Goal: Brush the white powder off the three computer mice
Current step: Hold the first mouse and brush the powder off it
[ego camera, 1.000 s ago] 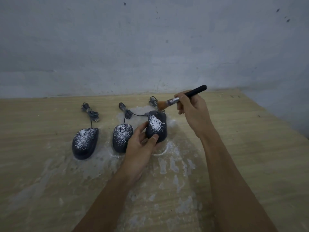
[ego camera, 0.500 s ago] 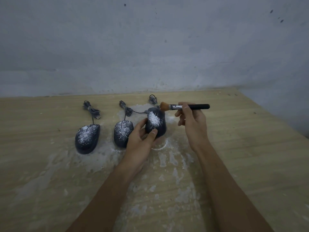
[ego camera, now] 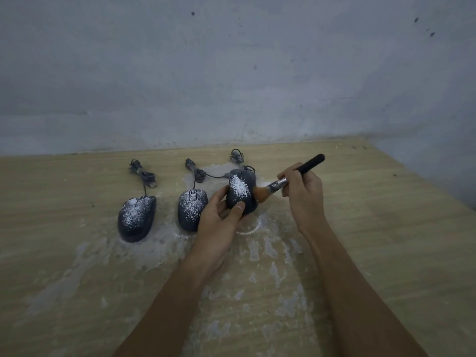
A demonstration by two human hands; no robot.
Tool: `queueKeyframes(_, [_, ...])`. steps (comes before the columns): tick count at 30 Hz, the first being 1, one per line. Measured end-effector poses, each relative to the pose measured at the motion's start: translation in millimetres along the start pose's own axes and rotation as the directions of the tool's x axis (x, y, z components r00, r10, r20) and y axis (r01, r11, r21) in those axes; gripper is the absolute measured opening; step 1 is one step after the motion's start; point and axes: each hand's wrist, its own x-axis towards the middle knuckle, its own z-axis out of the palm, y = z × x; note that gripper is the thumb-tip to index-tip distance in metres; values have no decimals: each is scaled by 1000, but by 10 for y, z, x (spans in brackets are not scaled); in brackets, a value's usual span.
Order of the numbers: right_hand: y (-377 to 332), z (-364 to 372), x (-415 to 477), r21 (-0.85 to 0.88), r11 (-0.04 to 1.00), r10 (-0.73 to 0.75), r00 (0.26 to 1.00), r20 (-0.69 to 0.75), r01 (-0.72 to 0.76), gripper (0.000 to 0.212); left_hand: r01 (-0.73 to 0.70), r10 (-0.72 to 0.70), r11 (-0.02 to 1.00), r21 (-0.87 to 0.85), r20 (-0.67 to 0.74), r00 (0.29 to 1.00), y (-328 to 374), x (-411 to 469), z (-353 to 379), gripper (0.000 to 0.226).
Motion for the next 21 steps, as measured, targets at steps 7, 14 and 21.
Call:
queueKeyframes(7, [-4, 29, -16, -95, 993, -64, 998, 29, 66, 21, -3, 4, 1000, 20, -8, 1000, 17, -4, 3, 53])
queueKeyframes(14, [-18, 0, -3, -66, 994, -84, 995, 53, 88, 21, -4, 5, 1000, 26, -7, 1000, 43, -33, 7, 51])
queueKeyframes(21, [-78, -15, 4, 16, 996, -86, 996, -13, 87, 17, -7, 7, 1000, 12, -2, 1000, 73, -51, 15, 52])
